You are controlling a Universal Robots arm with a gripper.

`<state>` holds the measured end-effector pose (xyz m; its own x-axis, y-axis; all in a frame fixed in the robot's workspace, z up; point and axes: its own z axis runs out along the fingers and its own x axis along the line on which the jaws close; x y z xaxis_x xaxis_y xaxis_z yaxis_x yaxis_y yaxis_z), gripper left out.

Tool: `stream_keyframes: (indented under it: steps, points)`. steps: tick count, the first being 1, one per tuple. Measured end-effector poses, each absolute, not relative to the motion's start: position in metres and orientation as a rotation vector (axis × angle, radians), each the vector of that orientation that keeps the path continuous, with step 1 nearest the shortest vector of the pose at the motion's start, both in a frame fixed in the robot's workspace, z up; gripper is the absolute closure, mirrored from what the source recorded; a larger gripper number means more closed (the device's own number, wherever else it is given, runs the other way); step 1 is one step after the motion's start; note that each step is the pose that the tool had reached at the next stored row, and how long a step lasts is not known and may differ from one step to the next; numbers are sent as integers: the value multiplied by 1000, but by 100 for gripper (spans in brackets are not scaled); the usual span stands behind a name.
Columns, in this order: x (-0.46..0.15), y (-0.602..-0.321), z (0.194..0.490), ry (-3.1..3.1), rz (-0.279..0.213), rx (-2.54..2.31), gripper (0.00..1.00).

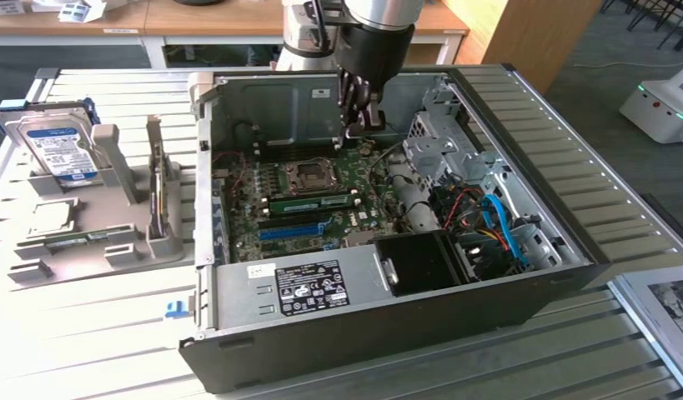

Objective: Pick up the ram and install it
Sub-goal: 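Press down the ram until it locks into place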

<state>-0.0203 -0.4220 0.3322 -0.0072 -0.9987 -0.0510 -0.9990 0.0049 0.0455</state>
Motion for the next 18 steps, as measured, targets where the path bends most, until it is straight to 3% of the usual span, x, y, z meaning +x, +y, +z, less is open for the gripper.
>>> stream_keyframes:
  steps: [18]
  points:
    - [-1, -422, 332, 2225, 110, -2211, 90]
